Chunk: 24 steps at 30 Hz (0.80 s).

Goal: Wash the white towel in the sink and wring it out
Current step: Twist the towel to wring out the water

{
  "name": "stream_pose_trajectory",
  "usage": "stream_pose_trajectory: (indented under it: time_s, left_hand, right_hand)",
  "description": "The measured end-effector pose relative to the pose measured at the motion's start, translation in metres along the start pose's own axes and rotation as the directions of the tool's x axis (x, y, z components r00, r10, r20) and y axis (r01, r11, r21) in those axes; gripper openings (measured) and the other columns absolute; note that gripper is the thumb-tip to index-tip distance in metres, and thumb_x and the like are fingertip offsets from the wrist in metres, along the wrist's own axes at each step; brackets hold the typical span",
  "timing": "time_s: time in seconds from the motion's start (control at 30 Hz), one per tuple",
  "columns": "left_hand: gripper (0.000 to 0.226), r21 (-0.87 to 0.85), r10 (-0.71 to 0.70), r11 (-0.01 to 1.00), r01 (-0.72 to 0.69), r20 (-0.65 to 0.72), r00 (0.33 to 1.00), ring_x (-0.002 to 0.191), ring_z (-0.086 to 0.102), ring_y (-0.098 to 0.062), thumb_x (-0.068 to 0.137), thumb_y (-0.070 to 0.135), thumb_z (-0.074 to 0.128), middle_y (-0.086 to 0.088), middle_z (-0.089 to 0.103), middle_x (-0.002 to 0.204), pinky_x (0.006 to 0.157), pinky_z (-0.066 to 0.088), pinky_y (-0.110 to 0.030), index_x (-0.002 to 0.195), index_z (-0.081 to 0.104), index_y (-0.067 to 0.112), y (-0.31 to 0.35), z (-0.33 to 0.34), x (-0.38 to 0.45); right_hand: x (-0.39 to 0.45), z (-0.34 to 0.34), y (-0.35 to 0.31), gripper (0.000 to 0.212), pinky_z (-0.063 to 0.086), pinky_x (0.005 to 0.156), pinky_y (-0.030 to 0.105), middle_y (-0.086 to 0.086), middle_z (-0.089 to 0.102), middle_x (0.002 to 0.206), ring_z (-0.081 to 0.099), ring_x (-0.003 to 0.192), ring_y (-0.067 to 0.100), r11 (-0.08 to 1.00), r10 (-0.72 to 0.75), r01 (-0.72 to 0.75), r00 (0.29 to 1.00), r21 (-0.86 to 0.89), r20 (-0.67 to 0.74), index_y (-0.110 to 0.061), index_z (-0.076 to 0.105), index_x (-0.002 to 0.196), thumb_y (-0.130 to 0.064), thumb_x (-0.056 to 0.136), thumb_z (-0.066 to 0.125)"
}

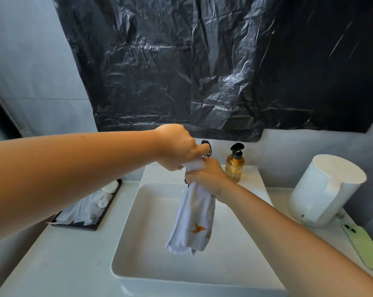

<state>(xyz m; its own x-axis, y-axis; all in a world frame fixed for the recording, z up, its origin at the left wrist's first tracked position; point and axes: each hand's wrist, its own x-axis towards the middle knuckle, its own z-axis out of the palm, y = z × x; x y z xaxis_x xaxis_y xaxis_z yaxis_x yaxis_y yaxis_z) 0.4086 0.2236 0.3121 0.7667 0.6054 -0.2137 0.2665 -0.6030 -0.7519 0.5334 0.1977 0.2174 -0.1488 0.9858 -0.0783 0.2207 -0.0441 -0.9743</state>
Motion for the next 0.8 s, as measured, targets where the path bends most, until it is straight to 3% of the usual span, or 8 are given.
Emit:
stream_pose_trajectory:
  time_s: [0.07,0.17,0.27,0.37,0.43,0.53,0.67,0.8]
  left_hand:
    - [0.047,-0.087,-0.071,0.994,0.068,-0.035,0.997,0.069,0.052,-0.029,0.092,0.034,0.051,-0.003,0.052,0.082,0.059,0.038,-0.031,0.122,0.018,0.019,0.004,0.002,-0.005]
    - [0.05,-0.255,-0.148,0.966,0.049,-0.384,0.912,0.078,0.062,-0.03,0.077,0.028,0.066,-0.005,0.061,0.086,0.06,0.041,-0.033,0.115,0.037,0.014,0.013,0.007,-0.02]
    - [0.054,-0.412,-0.34,0.909,0.065,-0.642,0.688,0.119,0.055,-0.035,0.075,0.024,0.067,-0.015,0.058,0.127,0.099,0.044,-0.049,0.124,0.051,0.009,0.028,0.021,-0.037]
    - [0.067,-0.793,-0.713,0.608,-0.045,-0.57,0.409,0.139,0.035,-0.034,0.079,0.023,0.072,-0.02,0.036,0.146,0.114,0.031,-0.046,0.136,0.041,0.003,0.067,0.032,-0.052]
    - [0.088,-0.971,-0.832,0.143,-0.192,-0.223,0.508,0.145,0.026,-0.011,0.078,0.029,0.077,-0.007,0.026,0.152,0.114,0.028,-0.024,0.145,0.026,0.006,0.088,0.031,-0.05]
    - [0.109,-0.868,-0.529,-0.44,-0.232,0.042,0.847,0.122,0.032,0.028,0.069,0.035,0.084,0.02,0.026,0.146,0.092,0.038,-0.002,0.149,0.011,0.026,0.096,0.031,-0.027]
    - [0.077,-0.76,-0.397,-0.6,-0.25,0.01,0.918,0.108,0.064,-0.009,0.056,0.039,0.083,0.011,0.067,0.114,0.084,0.051,-0.023,0.126,0.054,0.025,0.091,0.041,0.005]
    - [0.042,-0.567,-0.288,-0.79,-0.231,0.012,0.957,0.091,0.069,-0.035,0.063,0.009,0.077,-0.019,0.072,0.097,0.083,0.056,-0.044,0.104,0.068,0.007,0.097,0.035,0.013]
  right_hand:
    - [-0.002,0.004,0.002,0.02,0.035,0.061,0.033,0.007,0.053,0.067,0.048,0.066,0.019,0.998,-0.059,0.056,0.994,-0.034,-0.095,0.009,0.06,0.076,-0.004,0.063,0.068]
    - [-0.003,0.0,-0.001,0.014,0.037,0.057,0.032,0.004,0.052,0.063,0.047,0.063,0.017,0.988,-0.13,0.114,0.978,-0.104,-0.163,0.002,0.057,0.065,-0.001,0.064,0.07]
    - [-0.004,-0.011,-0.014,0.022,0.044,0.055,0.025,-0.001,0.056,0.064,0.05,0.061,0.012,0.978,-0.18,0.155,0.964,-0.138,-0.196,-0.01,0.059,0.062,0.008,0.069,0.071]
    - [-0.006,-0.023,-0.026,0.013,0.05,0.064,0.028,0.002,0.065,0.071,0.06,0.066,0.013,0.989,-0.142,0.15,0.954,0.008,-0.264,-0.002,0.07,0.078,0.009,0.071,0.071]
    - [-0.01,-0.028,-0.034,0.015,0.052,0.067,0.029,0.002,0.067,0.069,0.064,0.069,0.017,0.981,-0.089,0.13,0.96,0.142,-0.264,-0.008,0.071,0.077,0.005,0.07,0.073]
    - [-0.016,-0.03,-0.047,0.016,0.053,0.064,0.028,0.002,0.065,0.064,0.065,0.065,0.016,0.95,-0.103,0.155,0.975,0.269,-0.198,-0.013,0.068,0.075,-0.008,0.061,0.069]
    - [-0.021,-0.021,-0.056,0.011,0.055,0.067,0.027,0.003,0.064,0.069,0.066,0.066,0.014,0.908,-0.163,0.234,0.962,0.348,-0.221,-0.017,0.065,0.075,-0.007,0.071,0.067]
    - [-0.018,-0.017,-0.052,0.018,0.057,0.071,0.035,0.005,0.072,0.076,0.071,0.076,0.025,0.931,-0.105,0.242,0.893,0.271,-0.438,-0.023,0.069,0.078,-0.018,0.06,0.07]
